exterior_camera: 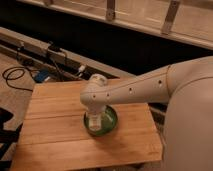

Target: Place the bottle in the ceramic bowl

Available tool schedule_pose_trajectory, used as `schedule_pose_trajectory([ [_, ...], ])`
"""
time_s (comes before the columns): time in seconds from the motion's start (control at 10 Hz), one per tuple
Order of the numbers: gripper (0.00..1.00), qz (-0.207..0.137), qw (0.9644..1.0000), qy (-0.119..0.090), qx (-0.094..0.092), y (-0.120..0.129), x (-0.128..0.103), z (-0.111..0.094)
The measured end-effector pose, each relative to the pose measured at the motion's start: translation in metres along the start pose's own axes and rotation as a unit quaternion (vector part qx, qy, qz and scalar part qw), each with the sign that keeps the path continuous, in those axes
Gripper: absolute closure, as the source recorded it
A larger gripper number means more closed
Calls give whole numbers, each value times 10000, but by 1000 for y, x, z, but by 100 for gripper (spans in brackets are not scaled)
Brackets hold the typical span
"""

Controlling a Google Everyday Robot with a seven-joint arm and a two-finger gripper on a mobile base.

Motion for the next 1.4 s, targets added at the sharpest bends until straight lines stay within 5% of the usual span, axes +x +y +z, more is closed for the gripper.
schedule_pose_trajectory([
  [0.8,24,-19,10000,4,-6,2,0,0],
  [1.4,20,-12,10000,5,-5,2,0,0],
])
